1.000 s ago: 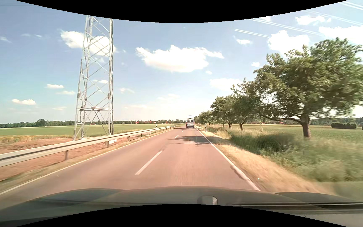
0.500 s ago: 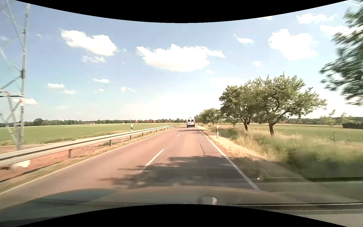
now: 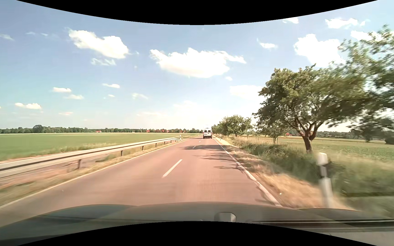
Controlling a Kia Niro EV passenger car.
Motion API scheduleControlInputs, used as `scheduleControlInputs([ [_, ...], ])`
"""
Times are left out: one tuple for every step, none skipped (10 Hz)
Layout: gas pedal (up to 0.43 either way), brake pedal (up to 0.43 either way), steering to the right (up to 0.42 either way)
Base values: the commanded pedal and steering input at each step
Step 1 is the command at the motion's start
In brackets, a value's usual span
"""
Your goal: Follow the waypoints while adhering to traffic rules and regulations
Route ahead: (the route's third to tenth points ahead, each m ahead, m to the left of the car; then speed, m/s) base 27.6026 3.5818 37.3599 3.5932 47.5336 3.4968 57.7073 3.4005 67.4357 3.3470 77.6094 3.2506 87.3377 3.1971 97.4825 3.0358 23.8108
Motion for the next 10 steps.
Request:
scheduleControlInputs([
  [0.150, 0.006, -0.002],
  [0.150, 0.006, -0.001],
  [0.150, 0.006, 0.001],
  [0.150, 0.006, 0.003],
  [0.150, 0.006, 0.003],
  [0.150, 0.006, 0.003],
  [0.150, 0.006, 0.000],
  [0.150, 0.006, -0.001],
  [0.150, 0.006, -0.001],
  [0.150, 0.006, 0.000],
])
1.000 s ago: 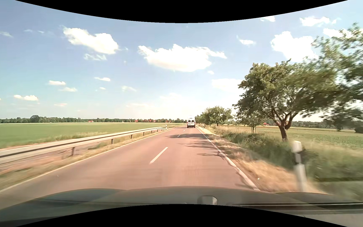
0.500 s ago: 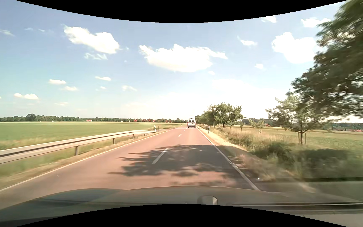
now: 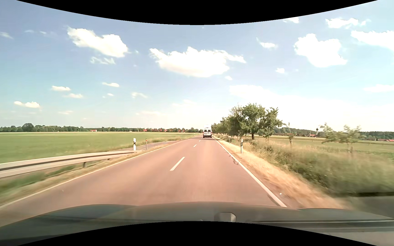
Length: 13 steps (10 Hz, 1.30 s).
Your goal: Follow the waypoints while adhering to traffic rules and regulations
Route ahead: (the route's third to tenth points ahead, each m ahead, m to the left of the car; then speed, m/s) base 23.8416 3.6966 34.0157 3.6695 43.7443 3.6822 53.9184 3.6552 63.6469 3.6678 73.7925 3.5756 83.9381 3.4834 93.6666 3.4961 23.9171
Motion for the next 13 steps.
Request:
scheduleControlInputs([
  [0.150, 0.006, 0.000],
  [0.150, 0.006, 0.000],
  [0.150, 0.006, 0.000],
  [0.150, 0.006, 0.000],
  [0.150, 0.006, 0.000],
  [0.150, 0.006, 0.000],
  [0.150, 0.006, 0.000],
  [0.150, 0.006, 0.000],
  [0.150, 0.006, 0.000],
  [0.138, 0.006, 0.000],
  [0.130, 0.006, 0.000],
  [0.130, 0.006, 0.000],
  [0.130, 0.006, 0.000],
])
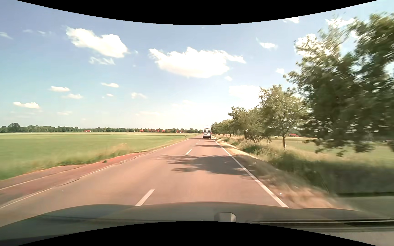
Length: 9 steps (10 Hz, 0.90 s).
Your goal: Follow the waypoints while adhering to traffic rules and regulations
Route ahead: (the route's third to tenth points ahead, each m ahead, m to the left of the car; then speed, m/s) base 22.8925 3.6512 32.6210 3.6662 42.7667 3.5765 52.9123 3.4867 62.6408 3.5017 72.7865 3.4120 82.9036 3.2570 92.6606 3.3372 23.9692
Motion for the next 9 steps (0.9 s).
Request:
scheduleControlInputs([
  [0.130, 0.006, 0.000],
  [0.130, 0.006, -0.001],
  [0.130, 0.006, -0.001],
  [0.130, 0.006, -0.002],
  [0.130, 0.006, -0.002],
  [0.130, 0.006, 0.000],
  [0.130, 0.006, 0.000],
  [0.130, 0.006, 0.000],
  [0.130, 0.006, 0.000],
])
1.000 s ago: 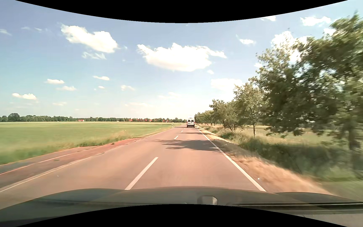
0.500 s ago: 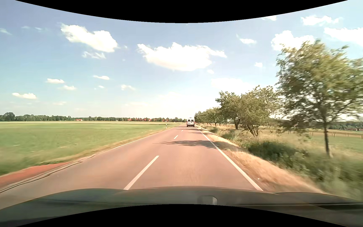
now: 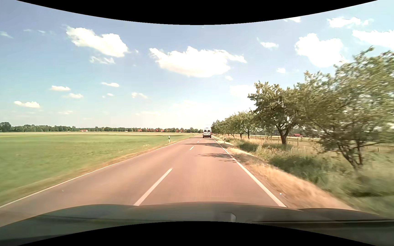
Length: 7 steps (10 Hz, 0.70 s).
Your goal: Follow the waypoints while adhering to traffic rules and regulations
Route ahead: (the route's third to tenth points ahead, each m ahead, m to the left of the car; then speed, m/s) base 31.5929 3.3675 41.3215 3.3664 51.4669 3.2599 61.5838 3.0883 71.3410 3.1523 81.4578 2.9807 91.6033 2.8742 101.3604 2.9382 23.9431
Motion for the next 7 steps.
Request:
scheduleControlInputs([
  [0.130, 0.006, 0.000],
  [0.130, 0.006, 0.000],
  [0.130, 0.006, 0.000],
  [0.130, 0.006, -0.001],
  [0.130, 0.006, 0.000],
  [0.130, 0.006, 0.000],
  [0.130, 0.006, -0.001],
])
